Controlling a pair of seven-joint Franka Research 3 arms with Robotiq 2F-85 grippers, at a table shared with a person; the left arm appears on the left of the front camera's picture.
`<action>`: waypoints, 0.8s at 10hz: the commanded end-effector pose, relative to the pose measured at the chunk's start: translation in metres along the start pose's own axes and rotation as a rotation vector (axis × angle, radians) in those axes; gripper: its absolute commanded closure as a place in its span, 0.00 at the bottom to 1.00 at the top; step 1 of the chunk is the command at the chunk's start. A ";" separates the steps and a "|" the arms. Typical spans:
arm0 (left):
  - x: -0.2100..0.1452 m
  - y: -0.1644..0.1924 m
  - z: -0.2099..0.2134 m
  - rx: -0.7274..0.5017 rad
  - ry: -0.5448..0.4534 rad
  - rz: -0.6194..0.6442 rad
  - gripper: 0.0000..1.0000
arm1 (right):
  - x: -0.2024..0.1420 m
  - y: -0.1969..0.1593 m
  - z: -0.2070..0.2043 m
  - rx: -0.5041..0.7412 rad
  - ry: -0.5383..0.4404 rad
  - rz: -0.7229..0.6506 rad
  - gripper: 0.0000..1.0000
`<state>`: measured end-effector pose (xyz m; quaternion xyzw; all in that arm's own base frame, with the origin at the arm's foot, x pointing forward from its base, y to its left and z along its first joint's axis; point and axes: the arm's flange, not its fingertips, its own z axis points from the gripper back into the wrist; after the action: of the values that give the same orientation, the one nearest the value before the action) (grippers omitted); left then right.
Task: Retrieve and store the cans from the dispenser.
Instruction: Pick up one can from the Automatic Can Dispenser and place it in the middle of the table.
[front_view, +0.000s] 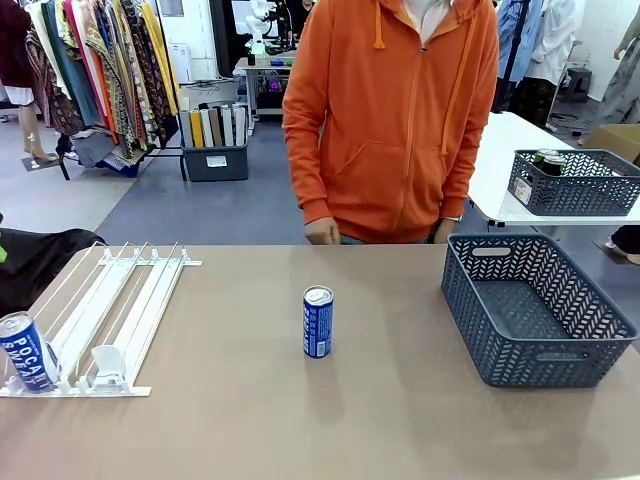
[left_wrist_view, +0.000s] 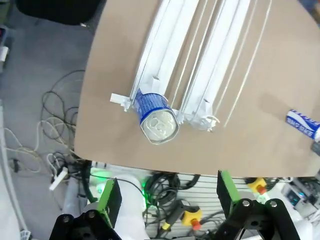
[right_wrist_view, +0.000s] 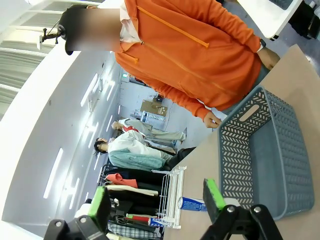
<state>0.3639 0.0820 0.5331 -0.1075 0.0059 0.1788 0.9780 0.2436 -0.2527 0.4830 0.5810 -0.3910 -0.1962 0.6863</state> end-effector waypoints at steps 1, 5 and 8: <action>-0.002 -0.016 -0.038 0.073 -0.092 -0.070 0.00 | 0.002 0.002 -0.003 0.028 -0.020 0.012 0.00; 0.003 0.002 -0.095 0.199 -0.197 -0.125 0.00 | 0.002 0.002 -0.003 0.028 -0.020 0.012 0.00; 0.004 0.007 -0.112 0.155 -0.125 -0.276 0.00 | 0.002 0.002 -0.003 0.028 -0.020 0.012 0.00</action>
<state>0.3720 0.0640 0.4259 0.0002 -0.0595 0.0804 0.9950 0.2437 -0.2527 0.4831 0.5810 -0.3910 -0.1962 0.6863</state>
